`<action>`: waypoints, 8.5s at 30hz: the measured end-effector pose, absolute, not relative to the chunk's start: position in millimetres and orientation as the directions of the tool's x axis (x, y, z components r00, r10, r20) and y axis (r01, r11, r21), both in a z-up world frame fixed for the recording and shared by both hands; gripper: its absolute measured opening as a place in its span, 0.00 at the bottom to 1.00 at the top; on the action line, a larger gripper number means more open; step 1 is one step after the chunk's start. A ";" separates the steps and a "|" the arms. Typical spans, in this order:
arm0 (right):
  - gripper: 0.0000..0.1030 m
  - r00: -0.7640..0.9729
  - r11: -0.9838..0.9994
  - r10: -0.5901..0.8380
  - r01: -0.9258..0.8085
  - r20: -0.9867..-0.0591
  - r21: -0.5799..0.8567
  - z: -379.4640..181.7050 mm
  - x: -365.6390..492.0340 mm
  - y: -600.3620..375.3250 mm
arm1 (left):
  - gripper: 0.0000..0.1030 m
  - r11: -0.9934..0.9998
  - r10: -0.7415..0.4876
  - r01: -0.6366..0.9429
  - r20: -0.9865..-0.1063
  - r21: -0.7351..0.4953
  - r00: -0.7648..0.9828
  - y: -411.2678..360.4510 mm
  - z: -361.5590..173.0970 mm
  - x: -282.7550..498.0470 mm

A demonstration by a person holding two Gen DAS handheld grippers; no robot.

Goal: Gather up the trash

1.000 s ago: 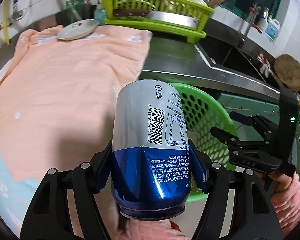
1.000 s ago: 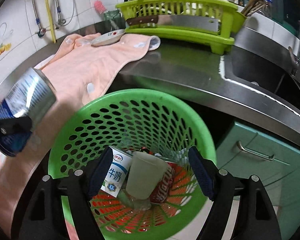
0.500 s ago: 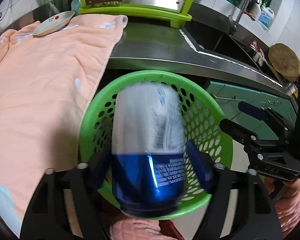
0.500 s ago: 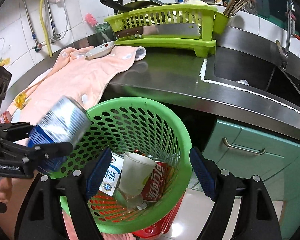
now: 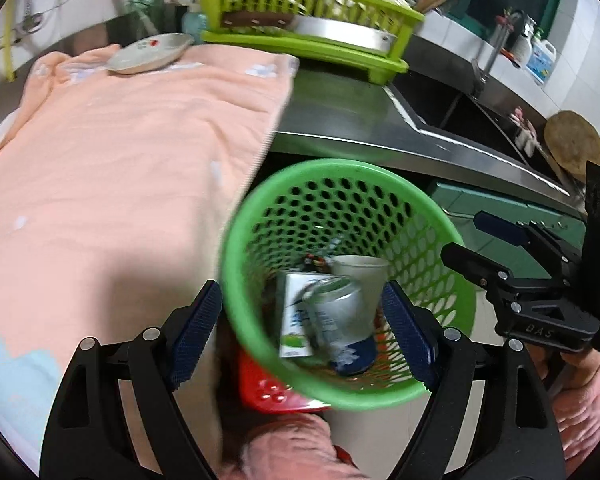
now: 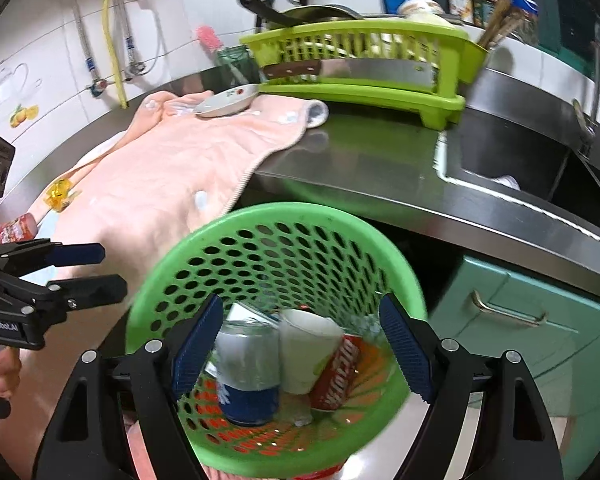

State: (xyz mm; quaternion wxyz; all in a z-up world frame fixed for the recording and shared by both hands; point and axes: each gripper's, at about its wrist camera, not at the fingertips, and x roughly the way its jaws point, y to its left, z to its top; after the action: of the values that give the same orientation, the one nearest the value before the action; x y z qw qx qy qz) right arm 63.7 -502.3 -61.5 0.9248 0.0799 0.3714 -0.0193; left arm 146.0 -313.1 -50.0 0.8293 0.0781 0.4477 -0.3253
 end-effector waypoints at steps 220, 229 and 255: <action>0.86 0.718 0.956 0.068 0.152 -0.693 0.252 -81.6 21.1 -512.1 | 0.93 0.719 -0.528 0.686 -0.731 -0.114 0.432 -315.7 -55.7 141.3; 0.86 0.727 0.955 0.078 0.141 -0.682 0.260 -74.6 13.4 -495.2 | 0.95 0.764 -0.476 0.643 -0.719 -0.052 0.507 -288.0 -46.6 118.6; 0.88 0.720 0.973 0.099 0.075 -0.686 0.219 -43.9 0.6 -402.0 | 0.95 0.903 -0.342 0.430 -0.629 -0.014 0.698 -168.7 -3.2 75.4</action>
State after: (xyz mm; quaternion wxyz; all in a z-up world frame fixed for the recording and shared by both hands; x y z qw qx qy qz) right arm 0.6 -402.0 -43.9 0.9201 0.1165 0.3739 0.0067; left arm 75.4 -168.7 -3.2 0.9190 0.0674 0.3266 -0.2102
